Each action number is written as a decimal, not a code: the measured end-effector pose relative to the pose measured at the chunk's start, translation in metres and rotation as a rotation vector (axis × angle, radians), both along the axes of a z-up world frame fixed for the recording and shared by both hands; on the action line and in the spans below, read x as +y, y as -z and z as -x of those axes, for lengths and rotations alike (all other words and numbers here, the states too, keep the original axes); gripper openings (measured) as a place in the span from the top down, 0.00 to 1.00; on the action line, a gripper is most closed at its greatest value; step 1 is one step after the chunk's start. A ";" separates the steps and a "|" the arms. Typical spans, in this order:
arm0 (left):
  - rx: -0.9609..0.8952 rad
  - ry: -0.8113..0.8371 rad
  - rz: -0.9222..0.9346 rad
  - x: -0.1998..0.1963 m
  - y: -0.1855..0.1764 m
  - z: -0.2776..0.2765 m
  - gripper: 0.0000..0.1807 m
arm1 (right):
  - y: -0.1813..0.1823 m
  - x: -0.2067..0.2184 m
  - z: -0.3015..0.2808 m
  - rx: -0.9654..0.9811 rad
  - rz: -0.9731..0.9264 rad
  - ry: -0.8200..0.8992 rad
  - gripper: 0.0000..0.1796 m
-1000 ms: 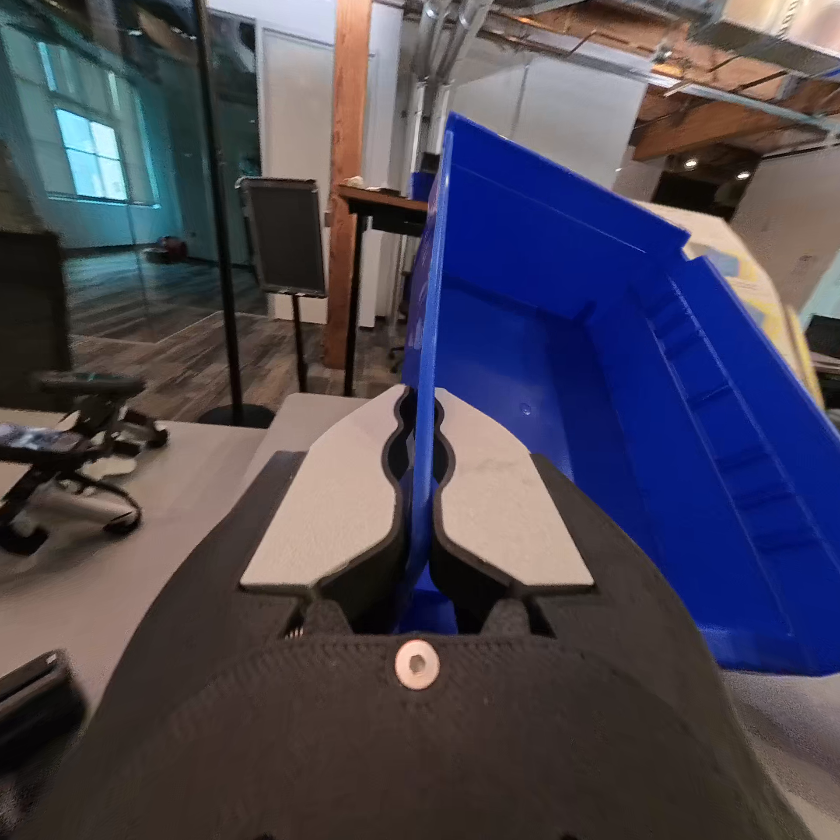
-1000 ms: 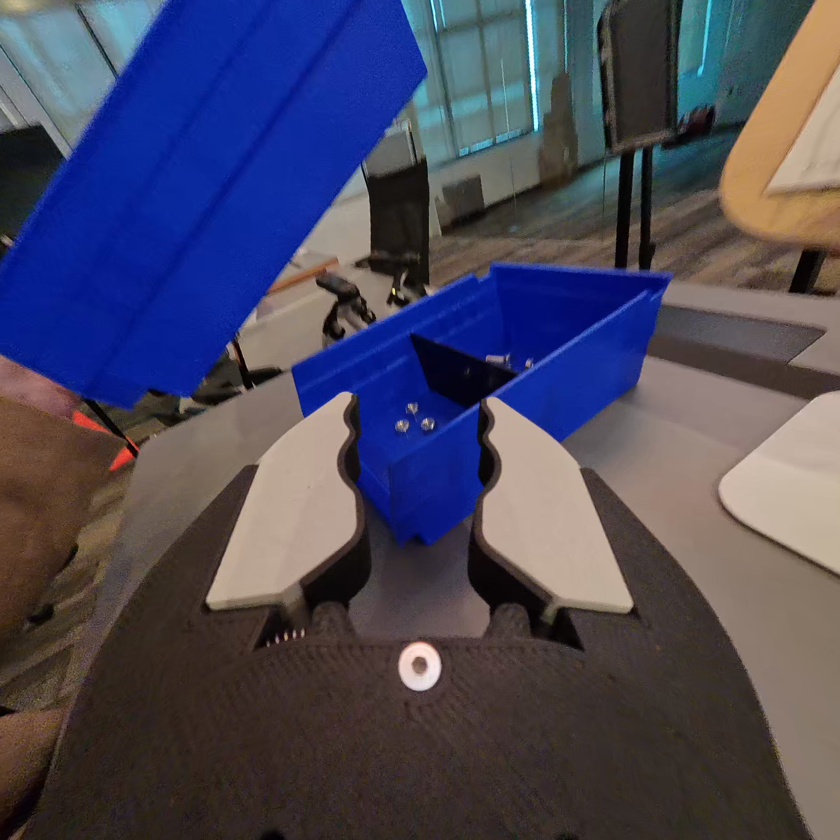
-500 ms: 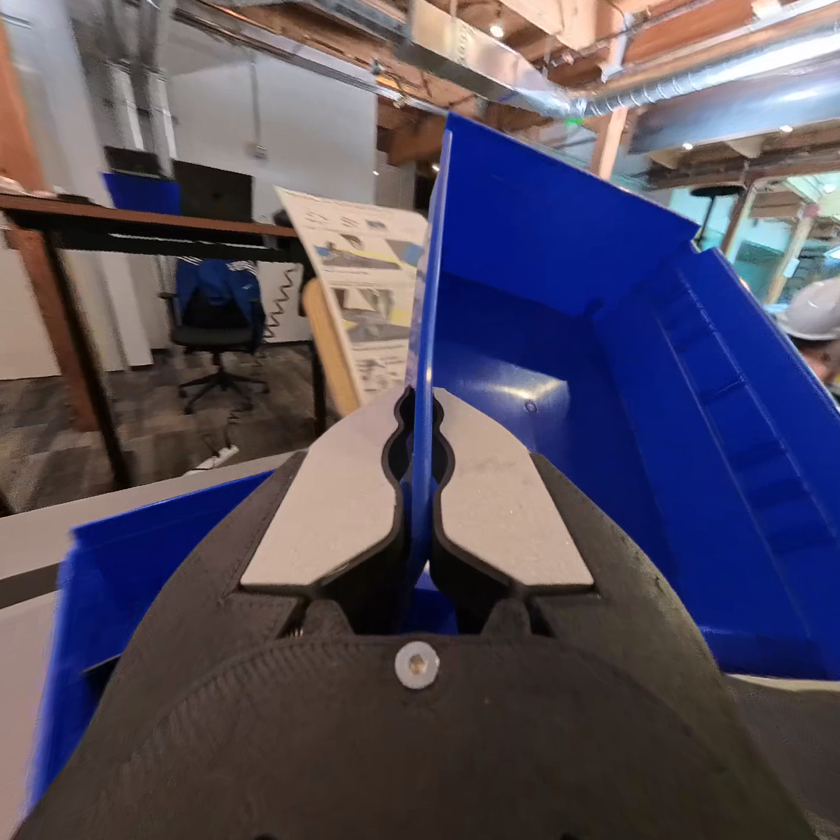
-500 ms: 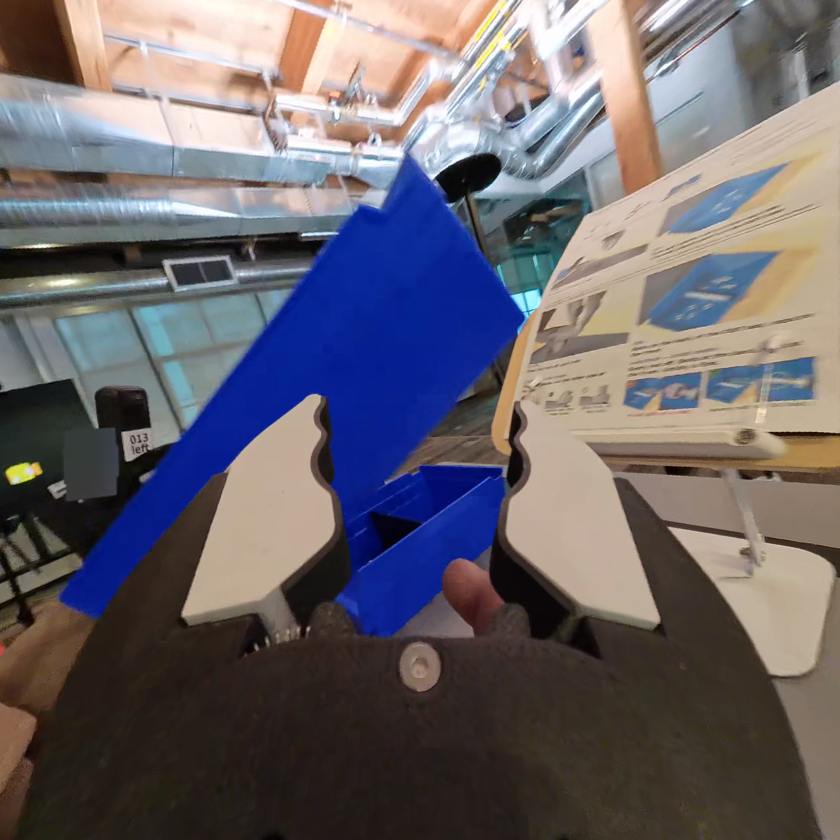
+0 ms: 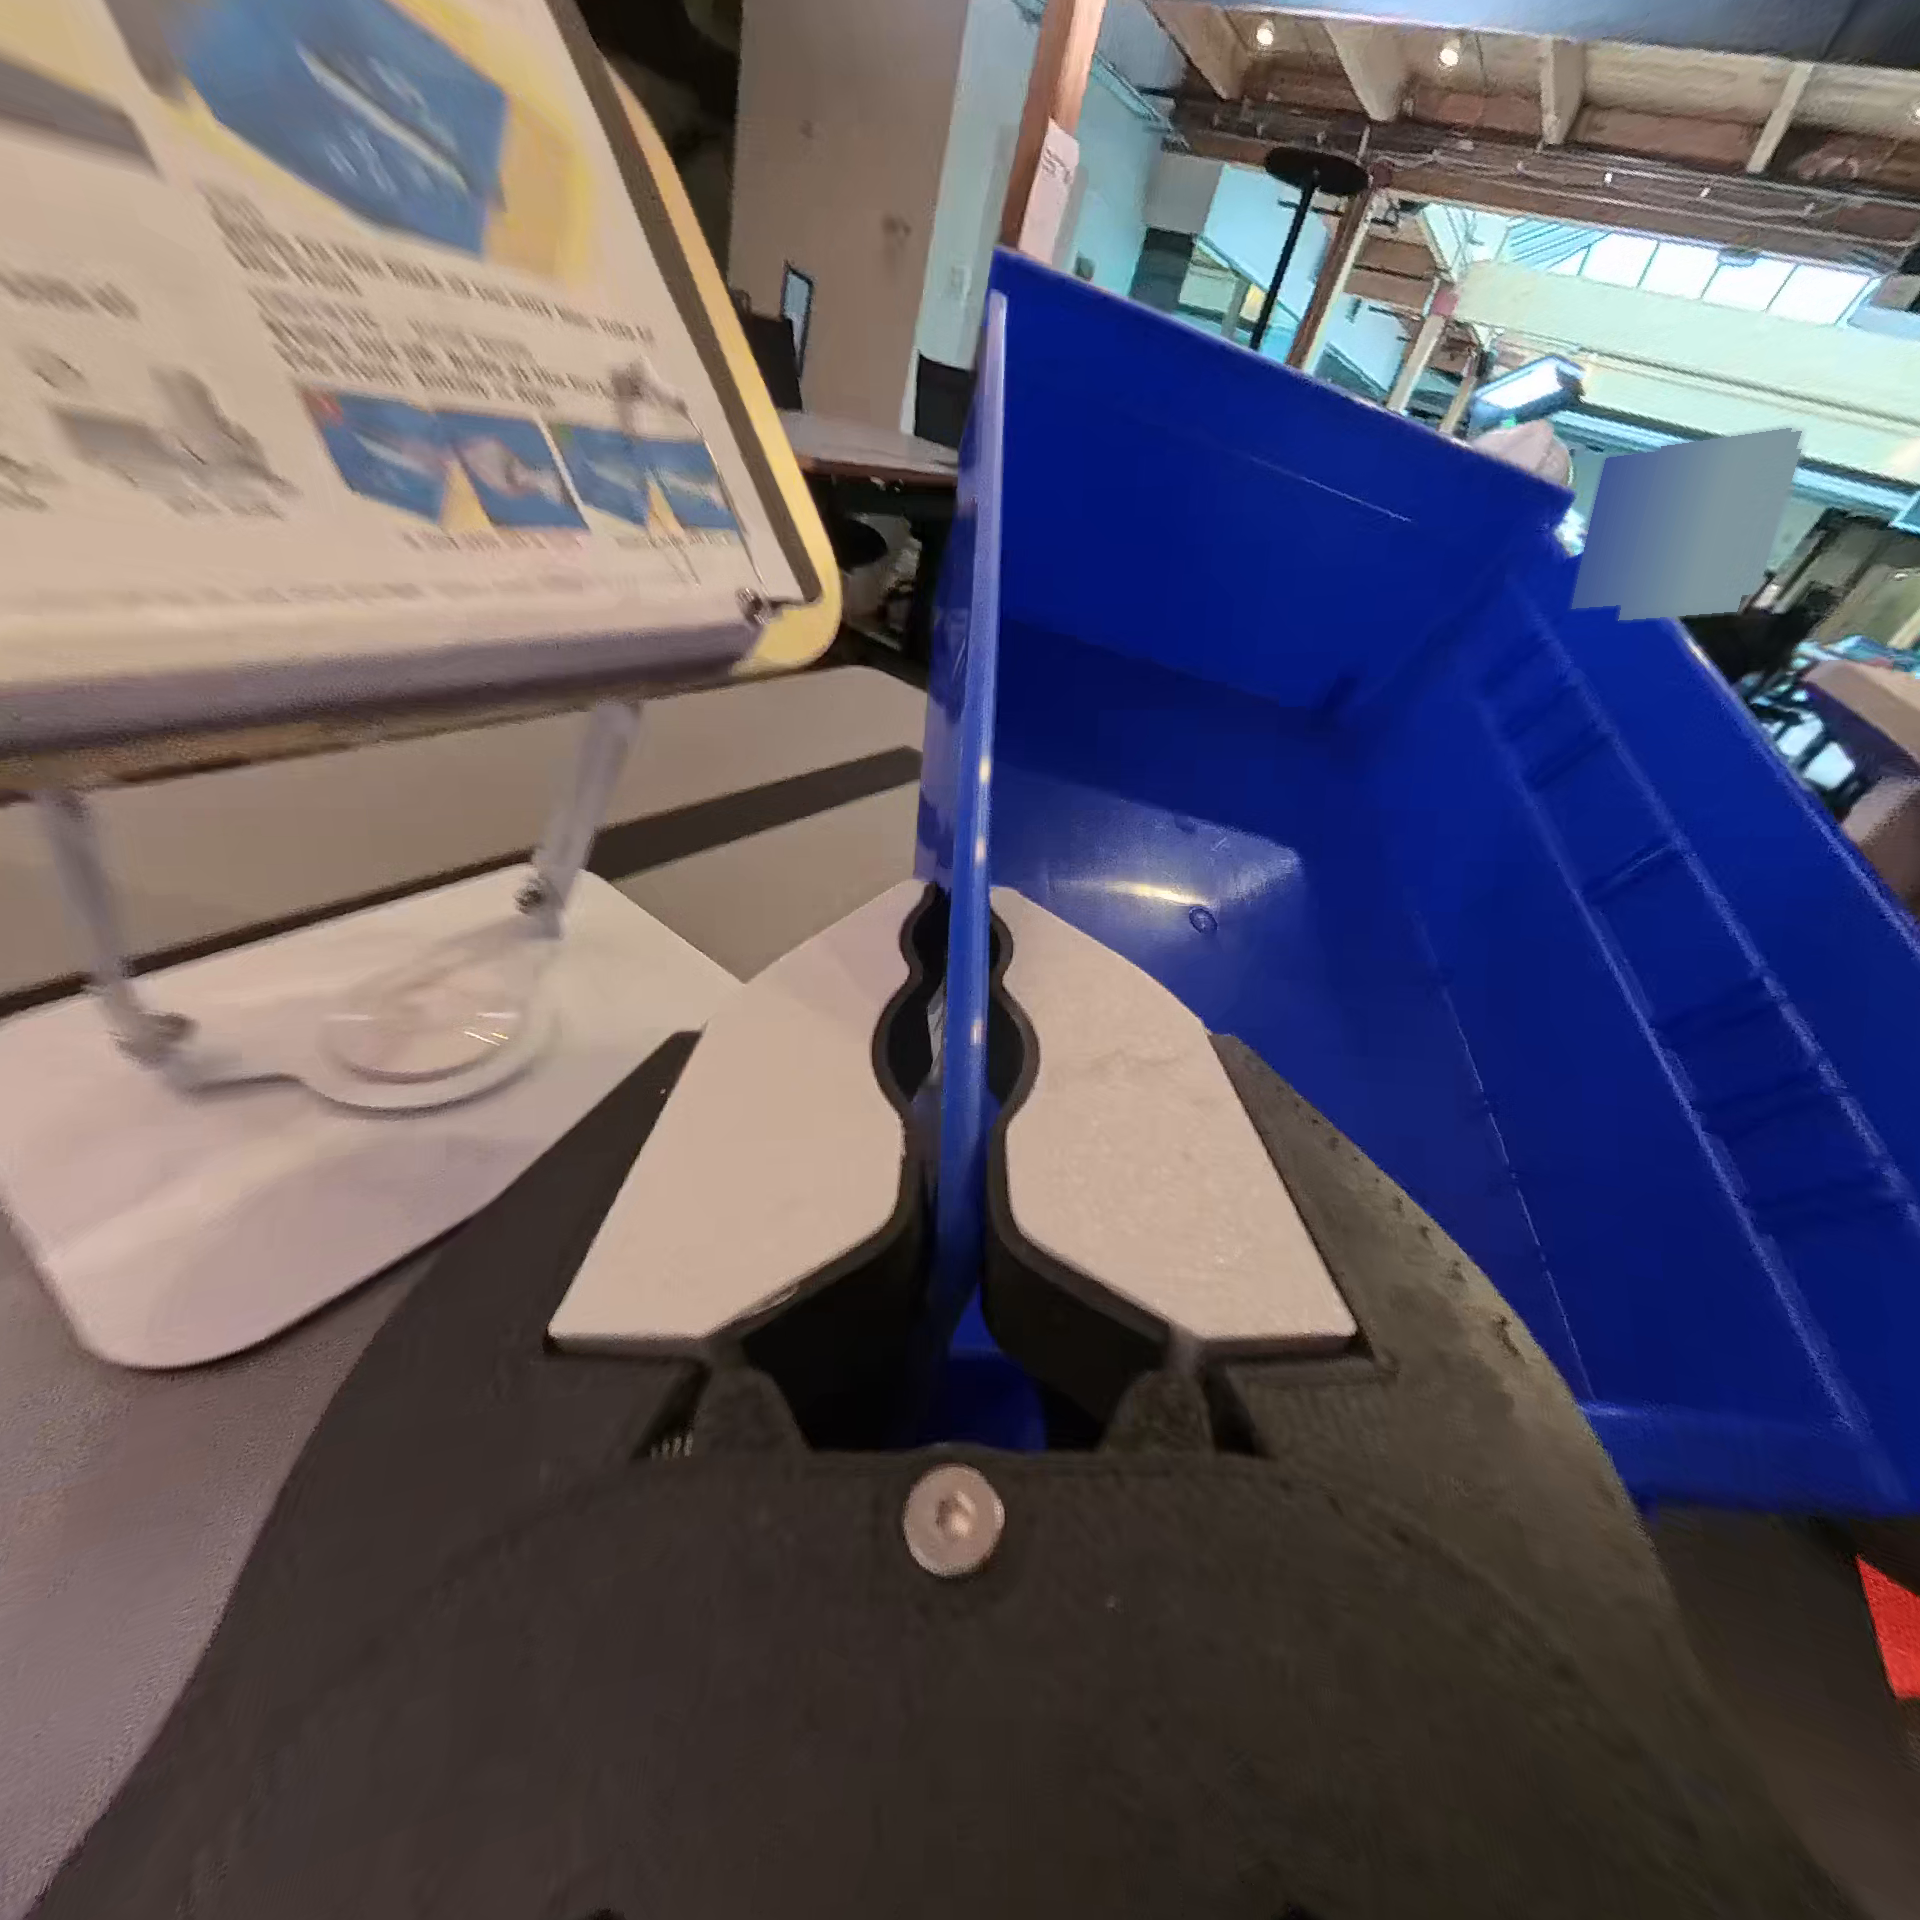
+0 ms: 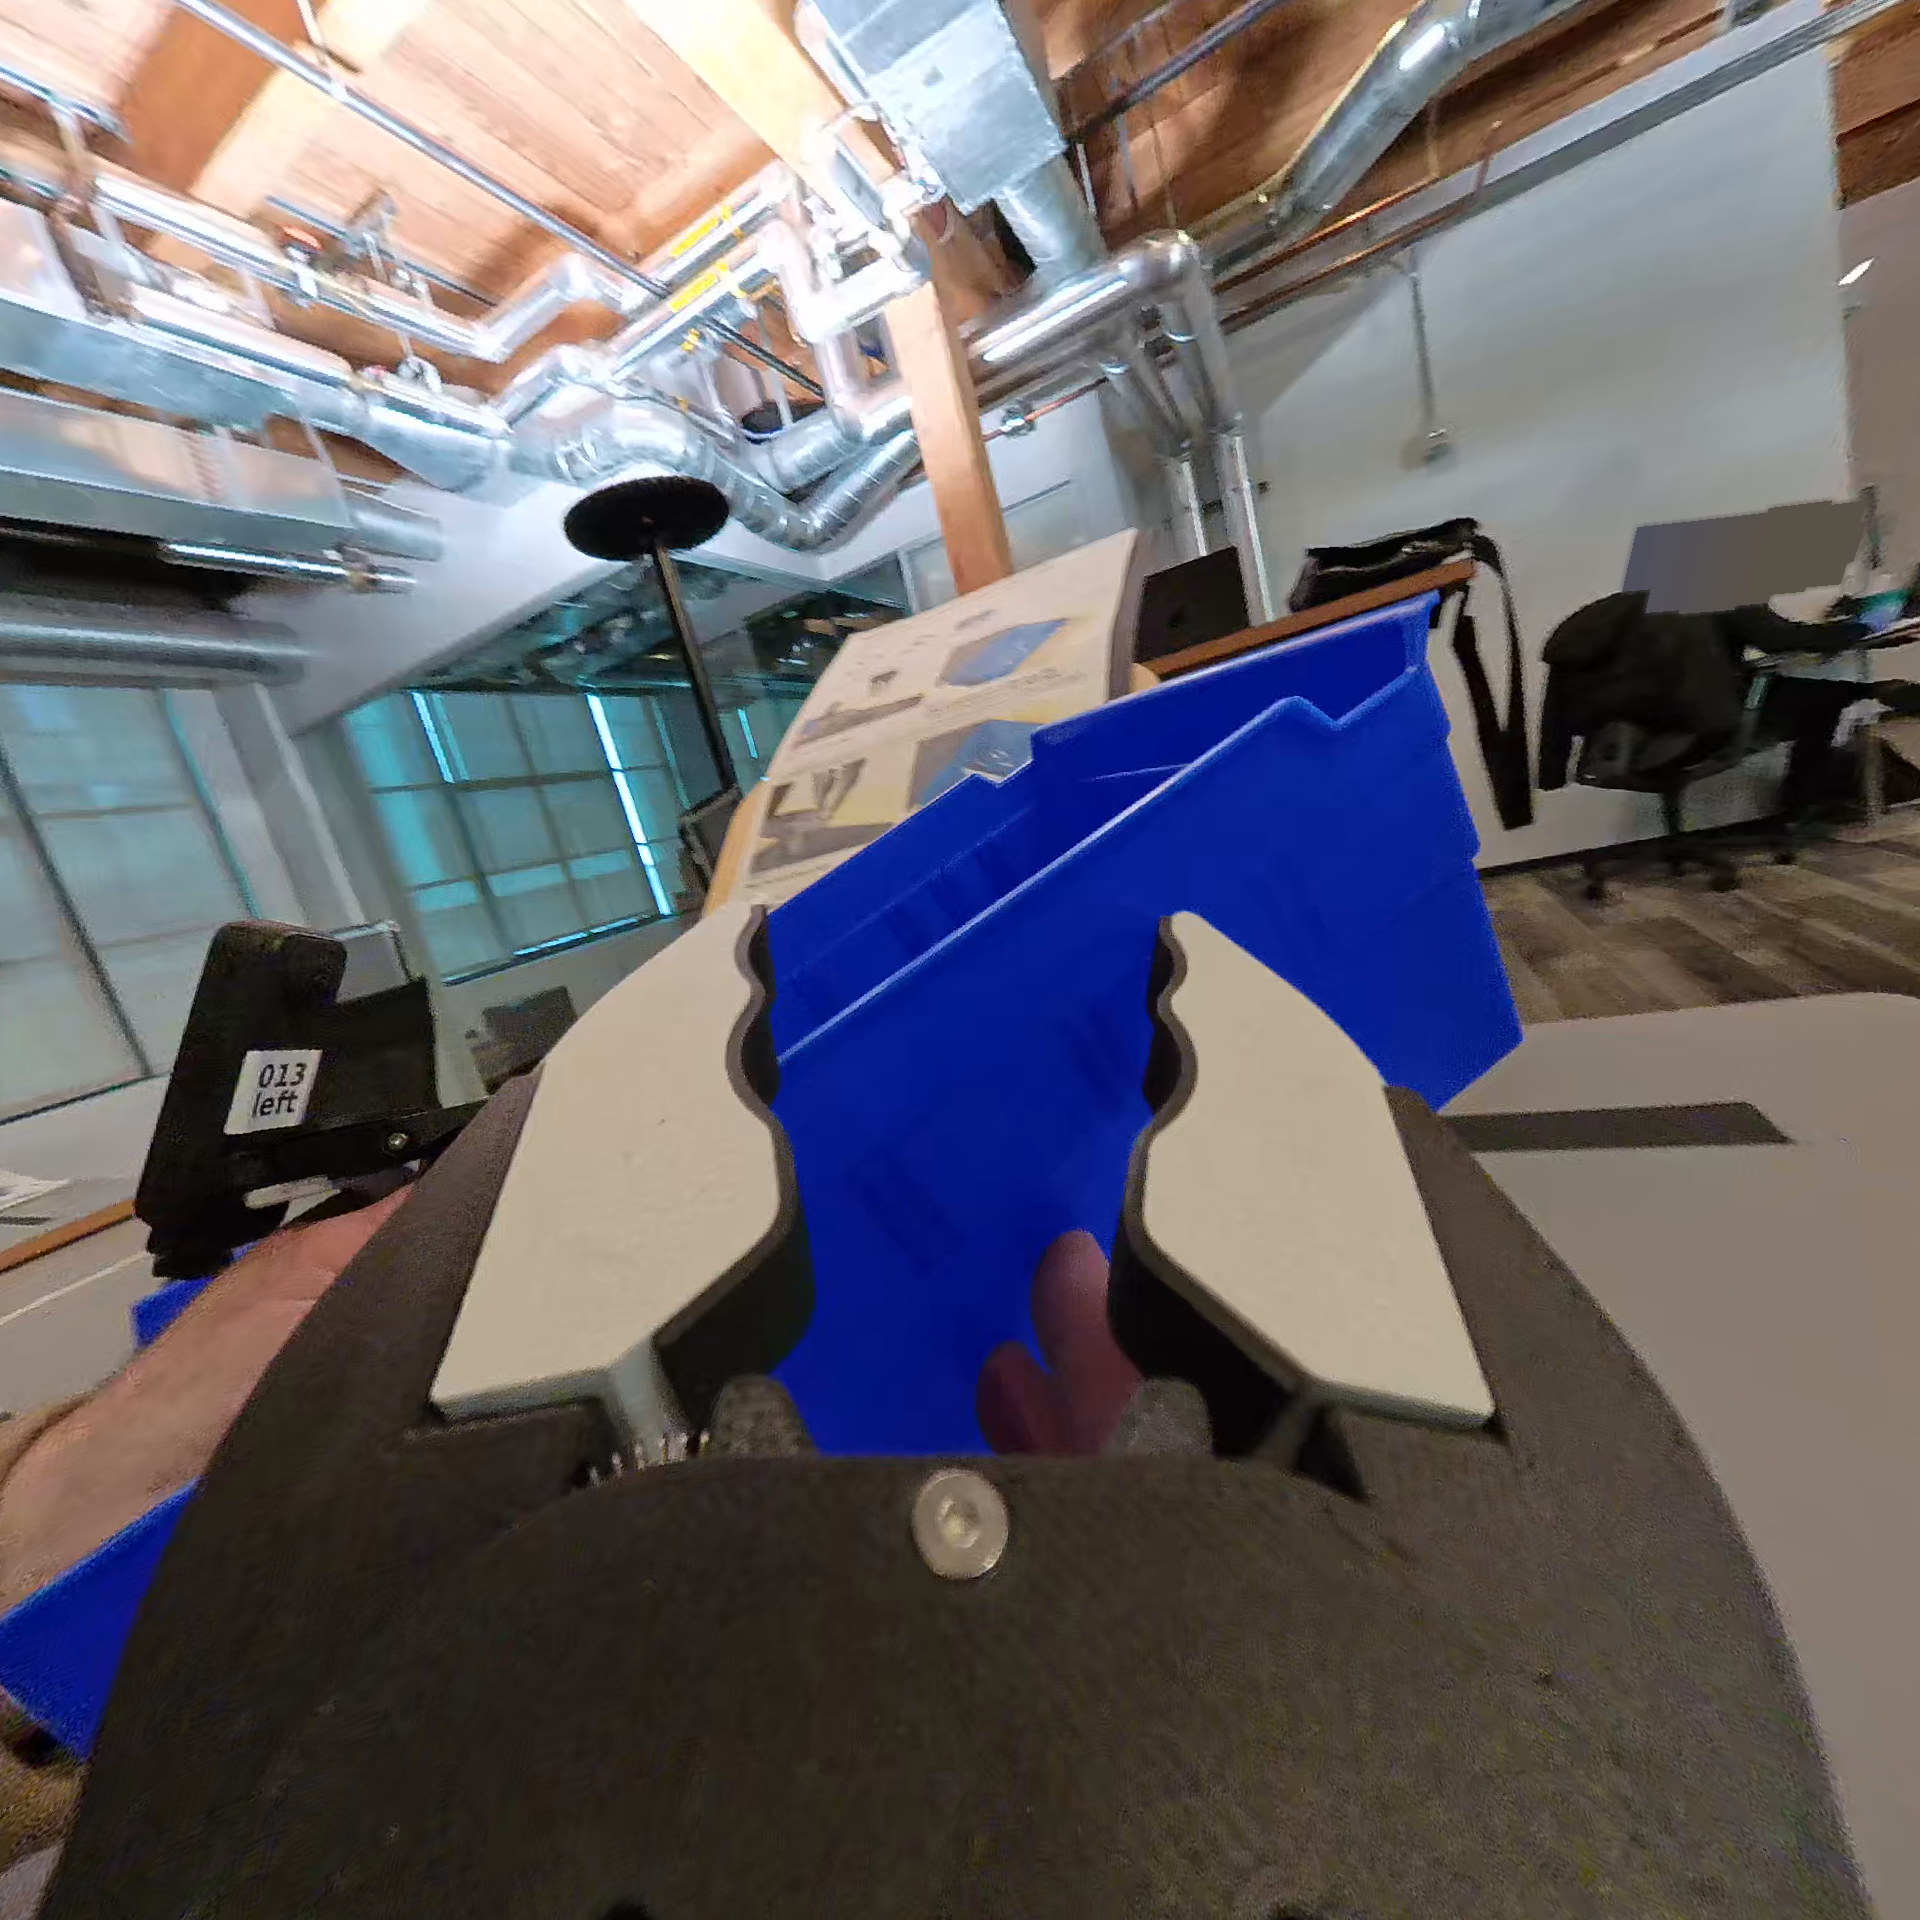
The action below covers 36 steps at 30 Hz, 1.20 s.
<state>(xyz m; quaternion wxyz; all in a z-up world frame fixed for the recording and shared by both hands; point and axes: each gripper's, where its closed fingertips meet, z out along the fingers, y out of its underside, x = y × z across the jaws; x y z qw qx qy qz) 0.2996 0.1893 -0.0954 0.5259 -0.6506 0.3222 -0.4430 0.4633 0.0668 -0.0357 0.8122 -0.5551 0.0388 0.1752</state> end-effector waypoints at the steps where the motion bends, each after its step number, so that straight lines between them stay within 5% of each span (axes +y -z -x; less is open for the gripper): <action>1: 0.009 0.008 0.013 0.000 0.009 -0.010 0.97 | 0.007 0.000 -0.008 -0.004 0.014 0.020 0.63; 7: 0.074 0.074 0.115 0.000 0.056 -0.052 0.96 | 0.051 0.006 -0.048 0.055 0.129 0.059 0.65; 12: 0.097 0.134 0.170 -0.008 0.073 -0.074 0.87 | 0.071 0.015 -0.071 0.114 0.191 0.036 0.74; 24: 0.156 0.183 0.239 -0.024 0.102 -0.099 0.71 | 0.106 0.051 -0.119 0.247 0.352 -0.064 0.77; 27: 0.146 0.195 0.220 -0.032 0.102 -0.102 0.64 | 0.102 0.048 -0.124 0.165 0.374 -0.019 0.74; 36: 0.163 0.193 0.100 -0.043 0.092 -0.078 0.73 | 0.096 0.007 -0.075 -0.282 0.471 0.230 0.63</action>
